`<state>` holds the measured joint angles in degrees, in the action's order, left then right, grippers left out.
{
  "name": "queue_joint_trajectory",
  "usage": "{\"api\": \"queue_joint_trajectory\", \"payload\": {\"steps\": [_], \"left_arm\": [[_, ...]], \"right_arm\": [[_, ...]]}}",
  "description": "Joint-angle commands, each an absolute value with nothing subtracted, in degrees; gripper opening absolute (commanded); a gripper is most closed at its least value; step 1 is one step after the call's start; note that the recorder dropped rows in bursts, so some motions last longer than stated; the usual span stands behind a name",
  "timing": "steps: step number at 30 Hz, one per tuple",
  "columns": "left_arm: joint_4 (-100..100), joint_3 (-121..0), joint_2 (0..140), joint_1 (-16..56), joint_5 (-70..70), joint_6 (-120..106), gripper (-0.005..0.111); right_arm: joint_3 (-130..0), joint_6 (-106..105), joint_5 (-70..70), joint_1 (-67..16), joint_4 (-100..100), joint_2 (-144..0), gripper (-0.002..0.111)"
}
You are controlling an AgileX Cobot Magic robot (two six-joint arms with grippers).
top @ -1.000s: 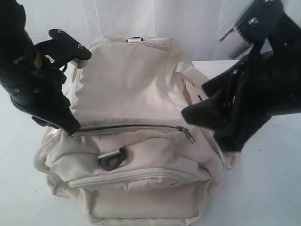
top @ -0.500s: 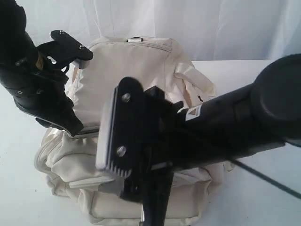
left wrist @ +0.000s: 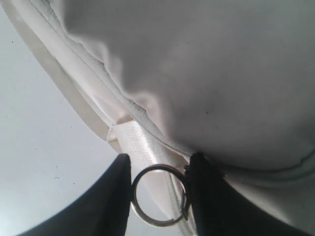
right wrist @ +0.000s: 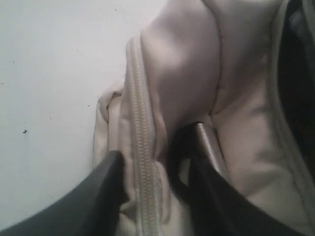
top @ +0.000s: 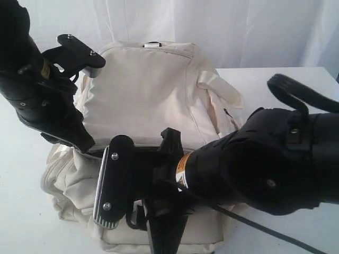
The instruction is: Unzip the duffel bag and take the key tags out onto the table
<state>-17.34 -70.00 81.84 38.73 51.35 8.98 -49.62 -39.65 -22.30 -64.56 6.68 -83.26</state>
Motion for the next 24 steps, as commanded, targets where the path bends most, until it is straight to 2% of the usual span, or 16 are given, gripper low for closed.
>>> {"api": "queue_joint_trajectory", "payload": {"steps": [1, 2, 6, 14, 24], "left_arm": [[-17.1, -69.7, 81.3, 39.0, 51.5, 9.0, 0.0], [-17.1, -69.7, 81.3, 39.0, 51.5, 9.0, 0.0], [-17.1, -69.7, 81.3, 39.0, 51.2, 9.0, 0.0], [-17.1, -69.7, 81.3, 39.0, 50.8, 9.0, 0.0], [-17.4, -69.7, 81.3, 39.0, 50.6, 9.0, 0.0]], "right_arm": [[-49.7, -33.7, -25.1, -64.6, 4.7, -83.5, 0.007], [-49.8, -32.8, -27.2, -64.6, 4.6, -83.4, 0.0], [-49.8, -30.3, -36.4, -64.6, 0.8, -83.4, 0.0], [-49.8, -8.4, -50.9, -64.6, -20.5, -83.4, 0.0], [-48.6, 3.7, -66.5, -63.7, -38.4, -83.4, 0.0]]}}
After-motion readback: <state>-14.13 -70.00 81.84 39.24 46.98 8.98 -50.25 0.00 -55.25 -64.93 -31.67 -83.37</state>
